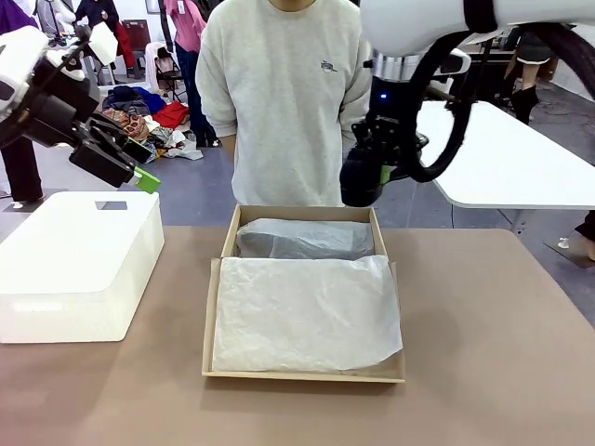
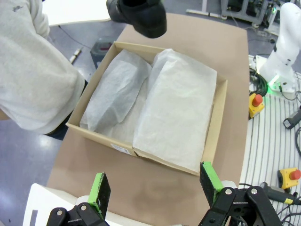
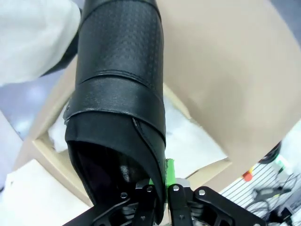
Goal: Pack the shoes into the box.
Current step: Place the other shoe of the Shoes into the Shoes Box.
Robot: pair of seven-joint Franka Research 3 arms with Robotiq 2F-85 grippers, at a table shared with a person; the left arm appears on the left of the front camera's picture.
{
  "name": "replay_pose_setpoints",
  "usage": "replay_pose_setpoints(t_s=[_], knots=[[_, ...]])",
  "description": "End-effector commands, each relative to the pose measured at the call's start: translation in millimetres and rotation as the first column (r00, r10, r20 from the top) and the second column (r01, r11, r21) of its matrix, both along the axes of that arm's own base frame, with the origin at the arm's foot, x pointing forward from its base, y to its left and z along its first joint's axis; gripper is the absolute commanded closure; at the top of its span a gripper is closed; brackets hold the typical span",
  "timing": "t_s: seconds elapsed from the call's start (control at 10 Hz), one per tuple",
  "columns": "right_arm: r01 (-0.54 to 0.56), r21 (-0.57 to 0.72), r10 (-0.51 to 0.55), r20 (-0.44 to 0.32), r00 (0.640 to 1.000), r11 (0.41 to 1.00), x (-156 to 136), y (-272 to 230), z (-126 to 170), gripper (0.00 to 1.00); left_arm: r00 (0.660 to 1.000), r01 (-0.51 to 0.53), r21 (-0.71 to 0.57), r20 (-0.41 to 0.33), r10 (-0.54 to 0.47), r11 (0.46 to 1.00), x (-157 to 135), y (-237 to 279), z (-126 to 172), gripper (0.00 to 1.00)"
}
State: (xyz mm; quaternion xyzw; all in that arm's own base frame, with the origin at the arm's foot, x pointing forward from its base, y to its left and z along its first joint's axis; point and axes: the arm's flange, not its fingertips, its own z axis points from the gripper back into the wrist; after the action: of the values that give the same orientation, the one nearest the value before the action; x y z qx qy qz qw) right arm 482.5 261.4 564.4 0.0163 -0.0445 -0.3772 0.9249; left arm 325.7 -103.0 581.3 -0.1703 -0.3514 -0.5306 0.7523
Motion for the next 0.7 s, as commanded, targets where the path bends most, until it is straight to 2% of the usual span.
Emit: replay_pose_setpoints(t_s=[0.0,0.2,0.3,0.4,0.6], knots=[[0.128,0.059,-0.130,0.041,0.991,0.990,10,24,3,1.00,1.000,0.020,-0.010,0.005,-0.020,1.000,1,1,0,0.00],[0.137,0.035,-0.139,0.036,0.990,0.990,11,25,-2,1.00,1.000,0.020,-0.010,0.005,-0.020,1.000,1,1,0,0.00],[0.067,0.006,-0.067,0.074,0.995,0.998,10,17,-5,1.00,1.000,0.020,-0.010,0.005,-0.020,1.000,1,1,0,0.00],[0.118,0.043,-0.119,0.009,0.993,0.992,9,23,-9,1.00,1.000,0.020,-0.010,0.005,-0.020,1.000,1,1,0,0.00],[0.118,0.043,-0.119,0.009,0.993,0.992,9,23,-9,1.00,1.000,0.020,-0.010,0.005,-0.020,1.000,1,1,0,0.00]])
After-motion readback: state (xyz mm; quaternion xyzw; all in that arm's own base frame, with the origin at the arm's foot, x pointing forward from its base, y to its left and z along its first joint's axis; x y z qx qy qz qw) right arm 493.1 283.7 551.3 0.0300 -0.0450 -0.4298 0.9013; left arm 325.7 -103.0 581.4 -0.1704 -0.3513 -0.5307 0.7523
